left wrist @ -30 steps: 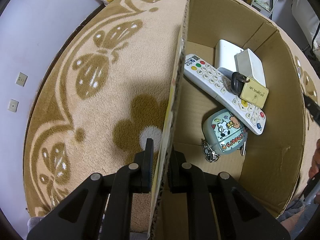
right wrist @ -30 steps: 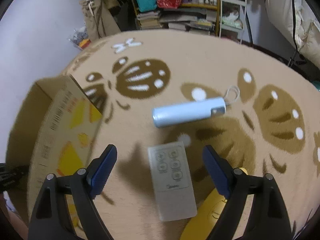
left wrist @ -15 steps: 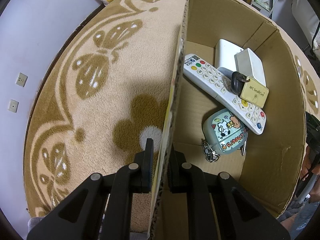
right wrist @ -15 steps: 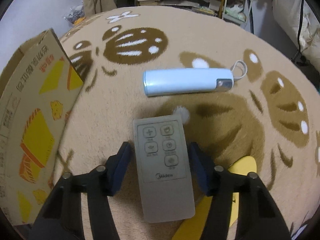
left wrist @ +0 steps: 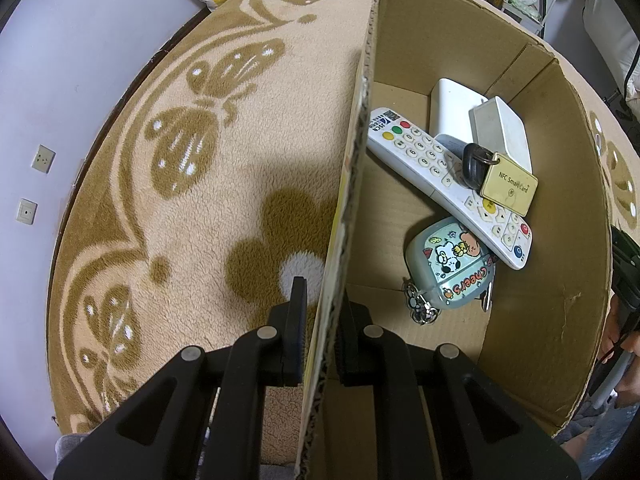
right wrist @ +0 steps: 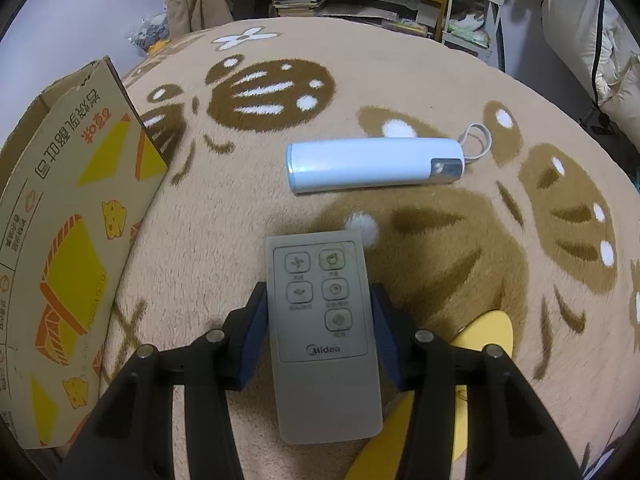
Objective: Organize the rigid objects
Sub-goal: 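Return the right gripper to the rug and grasp the white Midea remote, then lift the Midea remote with the right gripper and drop it into the box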
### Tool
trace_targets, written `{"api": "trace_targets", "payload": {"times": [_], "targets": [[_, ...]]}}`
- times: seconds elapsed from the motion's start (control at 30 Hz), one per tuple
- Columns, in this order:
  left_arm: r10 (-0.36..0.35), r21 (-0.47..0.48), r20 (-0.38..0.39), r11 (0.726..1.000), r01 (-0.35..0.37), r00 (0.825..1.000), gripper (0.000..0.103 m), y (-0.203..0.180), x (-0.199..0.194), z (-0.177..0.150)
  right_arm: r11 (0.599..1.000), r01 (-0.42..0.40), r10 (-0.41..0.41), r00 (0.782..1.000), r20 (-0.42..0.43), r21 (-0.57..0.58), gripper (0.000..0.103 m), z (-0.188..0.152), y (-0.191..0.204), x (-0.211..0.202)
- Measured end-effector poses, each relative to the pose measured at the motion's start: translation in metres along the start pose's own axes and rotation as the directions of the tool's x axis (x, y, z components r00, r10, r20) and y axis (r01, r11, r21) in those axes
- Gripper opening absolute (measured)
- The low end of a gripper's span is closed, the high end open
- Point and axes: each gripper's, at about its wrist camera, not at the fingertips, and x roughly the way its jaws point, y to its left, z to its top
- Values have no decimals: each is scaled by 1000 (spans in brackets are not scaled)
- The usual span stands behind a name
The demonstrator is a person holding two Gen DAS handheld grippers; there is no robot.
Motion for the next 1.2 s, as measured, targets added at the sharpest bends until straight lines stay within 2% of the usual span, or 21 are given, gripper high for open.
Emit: {"api": "trace_targets", "payload": {"times": [0.53, 0.73, 1.0, 1.2], "targets": [[1, 0, -1, 1000, -1, 1000, 12, -1, 1, 0, 998, 14, -16, 999, 48, 60, 52, 8, 0, -8], [1, 0, -1, 1000, -1, 1000, 12, -1, 1, 0, 997, -26, 19, 995, 101, 72, 51, 18, 4, -29], [-1, -2, -2, 1000, 1, 1000, 12, 0, 1, 1, 996, -77, 65, 975, 211, 48, 51, 38, 20, -70], [-2, -2, -2, 1000, 2, 1000, 12, 0, 2, 1, 989, -144, 129, 948, 289, 30, 51, 55, 35, -103]]}}
